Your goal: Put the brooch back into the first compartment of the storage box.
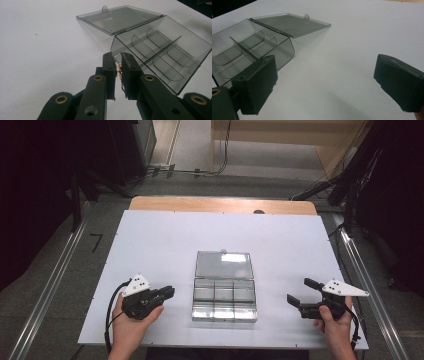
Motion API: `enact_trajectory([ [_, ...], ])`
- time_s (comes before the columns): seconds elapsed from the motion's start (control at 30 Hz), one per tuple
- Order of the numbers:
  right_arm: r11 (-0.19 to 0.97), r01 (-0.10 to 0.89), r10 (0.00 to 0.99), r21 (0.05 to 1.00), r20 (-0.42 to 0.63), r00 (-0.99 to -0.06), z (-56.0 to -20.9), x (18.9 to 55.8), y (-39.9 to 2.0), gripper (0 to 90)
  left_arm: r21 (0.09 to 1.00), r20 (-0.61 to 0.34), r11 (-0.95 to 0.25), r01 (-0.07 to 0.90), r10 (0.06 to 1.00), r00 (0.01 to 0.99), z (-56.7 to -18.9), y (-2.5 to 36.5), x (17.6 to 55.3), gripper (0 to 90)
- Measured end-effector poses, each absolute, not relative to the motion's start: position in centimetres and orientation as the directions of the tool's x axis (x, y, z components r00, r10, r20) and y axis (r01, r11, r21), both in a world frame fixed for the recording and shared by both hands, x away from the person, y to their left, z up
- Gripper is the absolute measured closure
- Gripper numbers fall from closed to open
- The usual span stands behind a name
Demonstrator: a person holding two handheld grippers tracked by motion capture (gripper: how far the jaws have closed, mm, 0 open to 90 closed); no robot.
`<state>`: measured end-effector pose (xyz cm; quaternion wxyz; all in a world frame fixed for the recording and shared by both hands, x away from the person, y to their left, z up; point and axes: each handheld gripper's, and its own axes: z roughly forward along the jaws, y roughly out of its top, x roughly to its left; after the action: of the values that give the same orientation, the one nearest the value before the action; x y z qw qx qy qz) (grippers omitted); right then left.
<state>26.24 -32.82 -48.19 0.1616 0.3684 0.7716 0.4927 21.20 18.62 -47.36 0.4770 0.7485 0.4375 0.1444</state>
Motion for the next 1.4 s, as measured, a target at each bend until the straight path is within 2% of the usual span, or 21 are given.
enact_trajectory([
  [1.4, 0.246, 0.408, 0.724, 0.879, 0.113, -0.681, -48.2, 26.1, -32.7, 3.4, 0.852, -0.216, -0.161, 0.498, 0.758, 0.615, -46.4, 16.3, 22.9, 82.1],
])
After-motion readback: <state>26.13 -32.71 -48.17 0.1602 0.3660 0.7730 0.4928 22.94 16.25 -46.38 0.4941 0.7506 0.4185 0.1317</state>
